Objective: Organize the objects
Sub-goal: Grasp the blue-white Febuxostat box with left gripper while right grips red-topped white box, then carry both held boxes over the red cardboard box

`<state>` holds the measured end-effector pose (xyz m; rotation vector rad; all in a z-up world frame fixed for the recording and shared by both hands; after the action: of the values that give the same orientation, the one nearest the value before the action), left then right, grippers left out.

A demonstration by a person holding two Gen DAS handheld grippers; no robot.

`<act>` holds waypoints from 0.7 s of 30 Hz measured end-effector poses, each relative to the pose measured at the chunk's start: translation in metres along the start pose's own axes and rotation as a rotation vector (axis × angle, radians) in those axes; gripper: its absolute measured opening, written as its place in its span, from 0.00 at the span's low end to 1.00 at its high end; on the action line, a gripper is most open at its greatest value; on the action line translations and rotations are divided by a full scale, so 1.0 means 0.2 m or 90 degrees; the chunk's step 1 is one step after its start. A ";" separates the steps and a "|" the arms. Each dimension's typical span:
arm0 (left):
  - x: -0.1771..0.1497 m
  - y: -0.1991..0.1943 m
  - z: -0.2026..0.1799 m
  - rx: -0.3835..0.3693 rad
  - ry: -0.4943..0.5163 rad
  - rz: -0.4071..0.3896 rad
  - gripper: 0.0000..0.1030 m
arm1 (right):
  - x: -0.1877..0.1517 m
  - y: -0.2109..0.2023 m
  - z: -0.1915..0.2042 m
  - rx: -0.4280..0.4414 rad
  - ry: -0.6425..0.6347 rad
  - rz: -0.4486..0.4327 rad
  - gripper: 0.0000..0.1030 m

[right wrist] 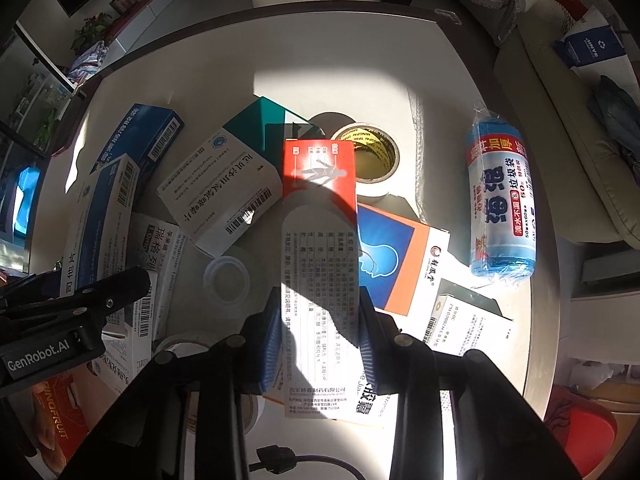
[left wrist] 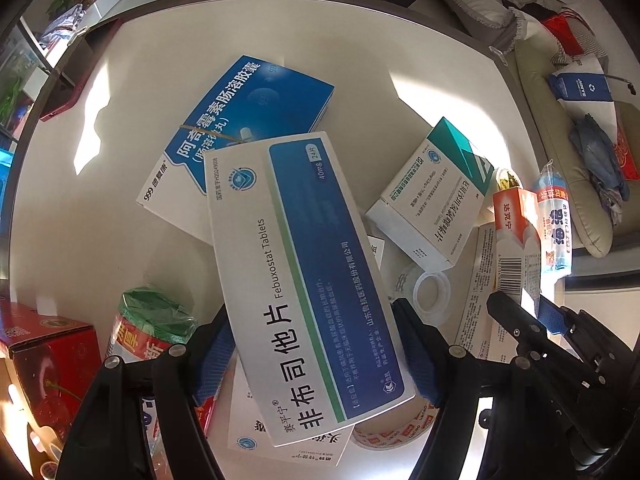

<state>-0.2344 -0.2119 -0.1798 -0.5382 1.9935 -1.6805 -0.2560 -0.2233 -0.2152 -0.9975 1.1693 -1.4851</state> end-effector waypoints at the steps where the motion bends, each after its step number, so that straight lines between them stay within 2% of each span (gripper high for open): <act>1: 0.00 0.00 0.01 -0.002 -0.002 0.005 0.77 | 0.00 0.00 0.00 0.000 -0.001 0.001 0.32; 3: -0.01 -0.01 0.01 0.002 0.001 0.011 0.78 | 0.00 0.00 0.02 -0.004 -0.005 -0.002 0.32; 11: -0.01 -0.09 0.01 0.014 0.008 -0.019 0.77 | -0.02 0.00 0.04 0.003 -0.011 0.000 0.32; 14: 0.01 -0.08 0.02 0.010 -0.005 -0.021 0.68 | -0.02 0.00 0.04 0.000 -0.015 -0.002 0.32; 21: 0.03 -0.05 -0.06 0.027 0.026 -0.029 0.65 | -0.01 0.00 0.04 -0.011 -0.011 -0.010 0.32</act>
<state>-0.2467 -0.2084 -0.1694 -0.5423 1.9829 -1.7711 -0.2484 -0.2218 -0.2130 -1.0317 1.1659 -1.4775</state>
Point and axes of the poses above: each gripper's, at about its wrist camera, not at the fingertips, and y roughly the way its jaws point, z to its left, x to its top, the point moved 9 cm from there along y, roughly the way its jaws point, and after that the axes turned 14 degrees about z, right-handed, at the moved point
